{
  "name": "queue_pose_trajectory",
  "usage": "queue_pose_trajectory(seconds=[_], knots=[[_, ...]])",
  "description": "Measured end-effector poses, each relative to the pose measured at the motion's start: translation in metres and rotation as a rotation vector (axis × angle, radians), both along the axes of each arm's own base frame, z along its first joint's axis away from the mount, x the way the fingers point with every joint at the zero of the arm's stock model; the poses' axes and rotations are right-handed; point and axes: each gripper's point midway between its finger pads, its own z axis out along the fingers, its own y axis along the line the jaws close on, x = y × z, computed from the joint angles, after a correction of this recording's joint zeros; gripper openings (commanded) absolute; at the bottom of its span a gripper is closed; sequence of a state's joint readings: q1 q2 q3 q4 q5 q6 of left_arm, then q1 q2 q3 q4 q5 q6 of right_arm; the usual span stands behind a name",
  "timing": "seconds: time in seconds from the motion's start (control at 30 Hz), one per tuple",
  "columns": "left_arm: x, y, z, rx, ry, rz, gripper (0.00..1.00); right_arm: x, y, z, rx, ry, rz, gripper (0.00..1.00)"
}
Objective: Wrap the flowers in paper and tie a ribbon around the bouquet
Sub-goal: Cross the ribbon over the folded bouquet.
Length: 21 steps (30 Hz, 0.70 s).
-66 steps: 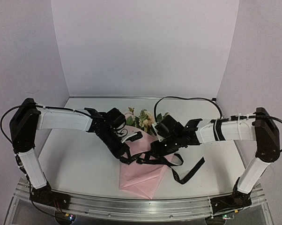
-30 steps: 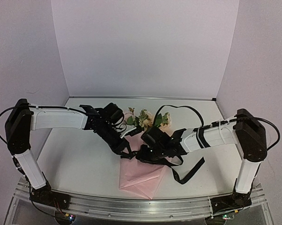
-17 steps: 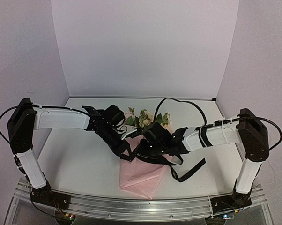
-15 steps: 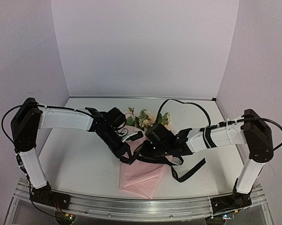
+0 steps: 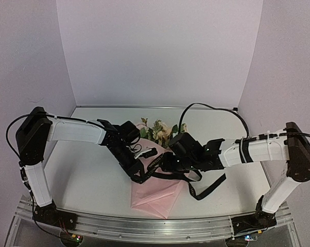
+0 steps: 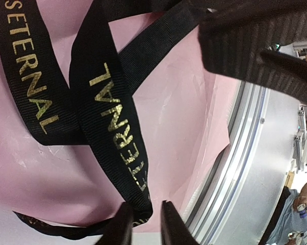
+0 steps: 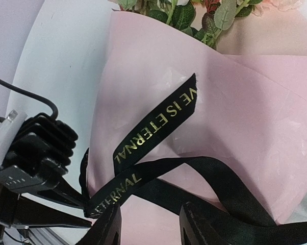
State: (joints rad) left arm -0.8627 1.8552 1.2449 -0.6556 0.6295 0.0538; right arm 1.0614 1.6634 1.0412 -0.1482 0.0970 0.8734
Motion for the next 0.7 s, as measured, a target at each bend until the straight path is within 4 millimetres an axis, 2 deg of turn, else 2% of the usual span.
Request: queue_pose_trajectory(seconds=[0.2,0.27,0.4,0.5,0.6,0.7], knots=[[0.007,0.002,0.003,0.014,-0.034,0.039,0.62,0.017,-0.017,-0.004,-0.017,0.014,-0.044,0.41],[0.012,0.003,0.012,0.001,-0.058,0.068,0.65,0.022,-0.026,-0.008,-0.028,0.018,-0.065,0.41],[0.034,0.005,0.042,-0.048,-0.143,0.168,0.68,0.018,-0.053,-0.008,-0.052,0.024,-0.097,0.42],[0.059,0.002,0.062,-0.064,-0.217,0.253,0.68,0.011,-0.070,-0.001,-0.059,0.013,-0.116,0.44],[0.087,-0.012,0.070,-0.038,-0.289,0.315,0.68,0.006,-0.087,0.002,-0.069,0.009,-0.145,0.47],[0.105,-0.030,0.061,0.009,-0.330,0.350,0.69,0.001,-0.102,-0.001,-0.081,0.015,-0.174,0.49]])
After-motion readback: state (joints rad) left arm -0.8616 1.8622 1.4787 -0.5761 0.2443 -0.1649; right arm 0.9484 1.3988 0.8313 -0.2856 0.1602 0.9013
